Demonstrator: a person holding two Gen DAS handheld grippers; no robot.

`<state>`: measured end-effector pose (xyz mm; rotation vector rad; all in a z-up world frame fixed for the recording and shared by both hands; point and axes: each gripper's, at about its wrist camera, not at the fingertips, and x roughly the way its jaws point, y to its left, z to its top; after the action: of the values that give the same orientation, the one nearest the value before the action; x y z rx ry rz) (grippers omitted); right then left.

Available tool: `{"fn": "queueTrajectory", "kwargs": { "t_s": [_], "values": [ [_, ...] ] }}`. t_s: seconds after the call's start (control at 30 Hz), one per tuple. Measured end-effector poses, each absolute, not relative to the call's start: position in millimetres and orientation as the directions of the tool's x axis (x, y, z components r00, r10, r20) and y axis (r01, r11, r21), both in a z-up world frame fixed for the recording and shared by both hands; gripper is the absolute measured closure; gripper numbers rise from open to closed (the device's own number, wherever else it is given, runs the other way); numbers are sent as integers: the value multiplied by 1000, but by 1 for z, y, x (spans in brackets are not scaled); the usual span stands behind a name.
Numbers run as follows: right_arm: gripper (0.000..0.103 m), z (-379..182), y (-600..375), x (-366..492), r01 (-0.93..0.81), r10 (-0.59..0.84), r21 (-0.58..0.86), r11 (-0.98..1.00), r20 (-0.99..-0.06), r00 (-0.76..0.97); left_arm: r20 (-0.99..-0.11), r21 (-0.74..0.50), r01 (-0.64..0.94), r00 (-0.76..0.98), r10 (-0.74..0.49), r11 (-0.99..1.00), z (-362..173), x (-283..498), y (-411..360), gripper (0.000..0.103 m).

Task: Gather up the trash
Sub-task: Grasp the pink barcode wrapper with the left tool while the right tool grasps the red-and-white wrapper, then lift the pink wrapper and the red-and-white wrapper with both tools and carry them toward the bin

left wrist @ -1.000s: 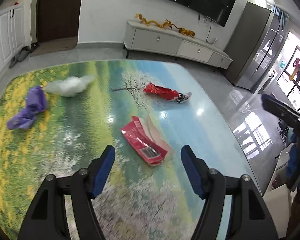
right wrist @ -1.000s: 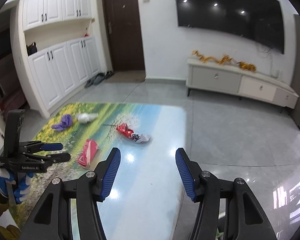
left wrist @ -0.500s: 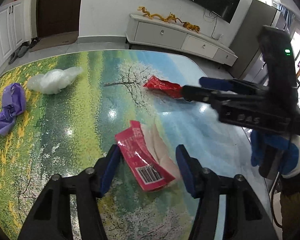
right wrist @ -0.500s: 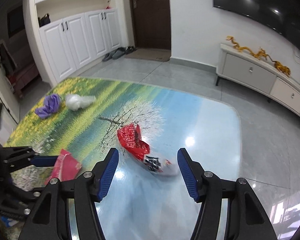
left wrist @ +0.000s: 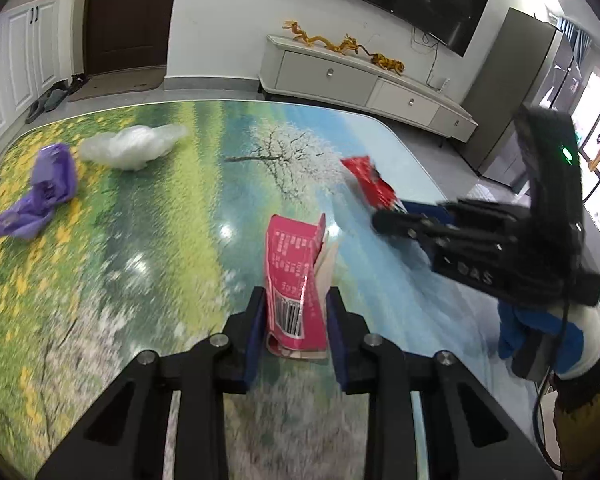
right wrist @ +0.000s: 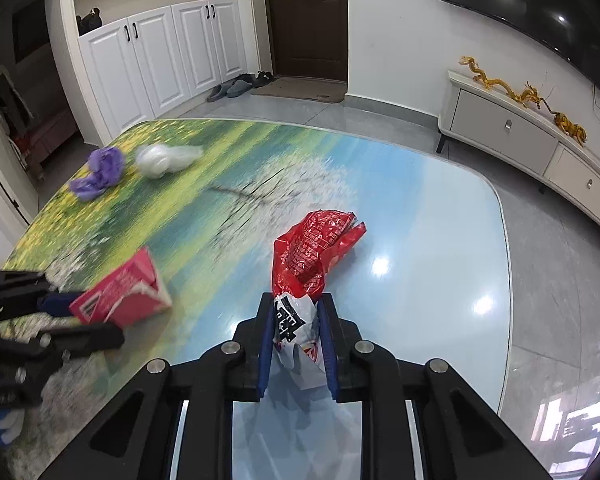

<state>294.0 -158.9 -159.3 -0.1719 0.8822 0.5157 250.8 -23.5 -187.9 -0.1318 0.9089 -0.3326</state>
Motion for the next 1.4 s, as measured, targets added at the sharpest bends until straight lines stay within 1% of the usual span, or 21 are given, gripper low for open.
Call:
{"fn": "queueTrajectory", "kwargs": {
  "t_s": [0.1, 0.3, 0.47, 0.67, 0.9, 1.4],
  "values": [
    [83, -153, -162, 267, -495, 376, 87, 864, -766, 522, -740, -249, 211, 588, -326, 945, -179, 229, -15, 76],
    [83, -137, -160, 207, -506, 408, 109, 856, -743, 531, -702, -205, 187, 656, -278, 961, -150, 184, -5, 76],
    [83, -113, -157, 156, -519, 427, 105, 848, -714, 554, -650, -135, 140, 735, -194, 981, -120, 143, 1, 76],
    [83, -82, -152, 105, -529, 437, 81, 845, -675, 595, -571, -94, 104, 809, -139, 990, -90, 94, 9, 76],
    [83, -45, -148, 58, -542, 456, 48, 839, -606, 652, -464, -38, 100, 880, -106, 994, -55, 46, 4, 76],
    [83, -8, -157, -12, -553, 483, 6, 833, -495, 723, -324, 22, 71, 944, -60, 997, -13, -30, -9, 76]
  ]
}}
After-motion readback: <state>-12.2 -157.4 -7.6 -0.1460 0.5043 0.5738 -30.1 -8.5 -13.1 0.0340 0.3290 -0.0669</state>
